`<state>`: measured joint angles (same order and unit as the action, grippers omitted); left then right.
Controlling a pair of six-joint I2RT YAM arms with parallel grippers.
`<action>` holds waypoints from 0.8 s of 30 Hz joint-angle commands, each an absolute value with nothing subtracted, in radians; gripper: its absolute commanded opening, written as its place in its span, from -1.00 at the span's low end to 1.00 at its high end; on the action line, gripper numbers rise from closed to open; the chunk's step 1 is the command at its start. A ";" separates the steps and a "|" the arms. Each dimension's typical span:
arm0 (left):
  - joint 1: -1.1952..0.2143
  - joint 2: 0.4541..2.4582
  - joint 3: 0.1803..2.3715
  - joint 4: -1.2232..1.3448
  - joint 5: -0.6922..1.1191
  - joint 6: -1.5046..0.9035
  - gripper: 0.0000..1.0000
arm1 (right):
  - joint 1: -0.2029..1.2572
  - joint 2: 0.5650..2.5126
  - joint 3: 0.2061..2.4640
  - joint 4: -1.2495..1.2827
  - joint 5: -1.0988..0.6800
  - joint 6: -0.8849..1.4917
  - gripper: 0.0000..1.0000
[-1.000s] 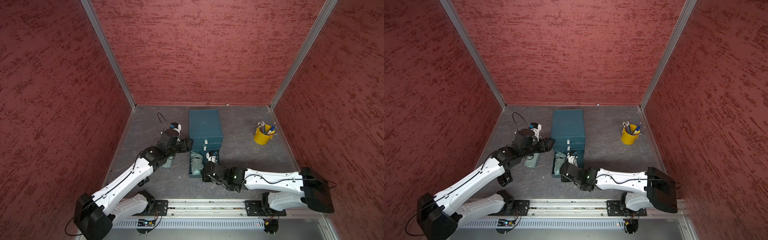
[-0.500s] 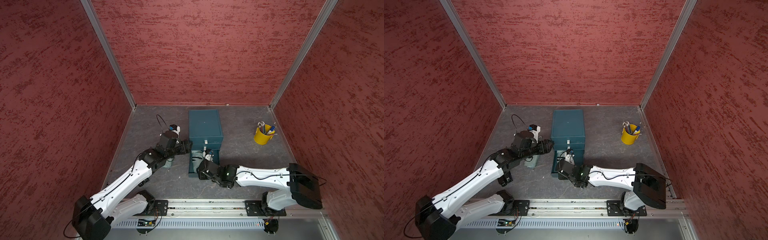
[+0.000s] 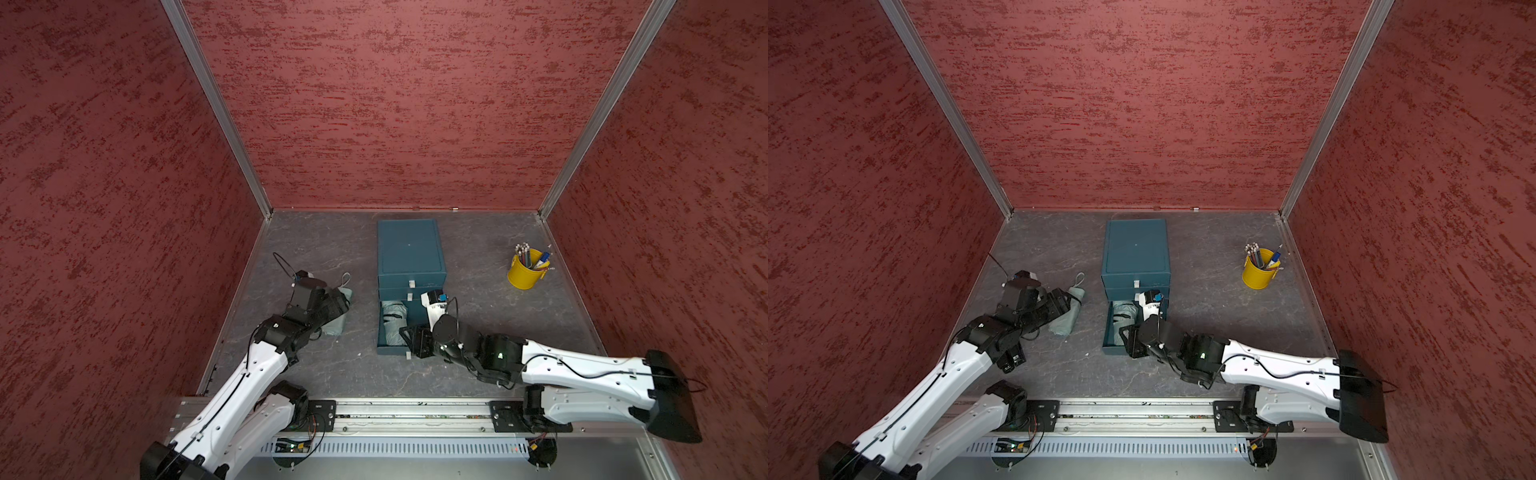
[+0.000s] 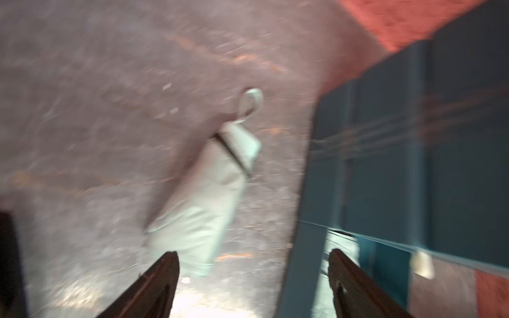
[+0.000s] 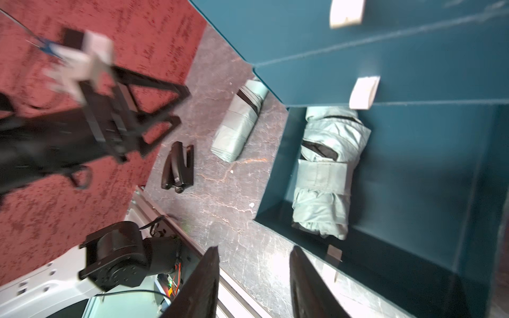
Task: Place the umbrella in the drawer by color
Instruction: Place the umbrella in the drawer, then pick up the umbrella from the center of the board.
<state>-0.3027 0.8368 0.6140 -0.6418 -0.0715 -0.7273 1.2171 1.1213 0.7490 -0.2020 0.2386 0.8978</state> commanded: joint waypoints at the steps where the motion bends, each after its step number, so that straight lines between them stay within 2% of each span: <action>1: -0.219 0.856 0.549 -0.634 0.036 -0.764 0.77 | 1.227 1.125 0.718 -0.167 0.222 0.856 -0.10; 10: -0.180 0.991 0.488 -0.500 0.047 -0.791 0.75 | 1.246 1.151 0.699 -0.116 0.205 0.871 -0.10; 14: -0.248 1.040 0.488 -0.462 0.051 -0.805 0.62 | 1.246 1.146 0.695 -0.110 0.211 0.871 -0.09; 19: -0.416 1.088 0.509 -0.444 -0.006 -0.853 0.59 | 1.247 1.146 0.703 -0.116 0.214 0.862 -0.09; 24: -0.397 1.097 0.515 -0.449 -0.021 -0.858 0.55 | 1.247 1.143 0.710 -0.121 0.208 0.861 -0.09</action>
<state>-0.4145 1.1015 0.4957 -0.4633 0.0082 -0.8417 1.2419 1.1522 0.7036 -0.1383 0.2169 0.8749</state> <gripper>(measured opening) 0.773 0.458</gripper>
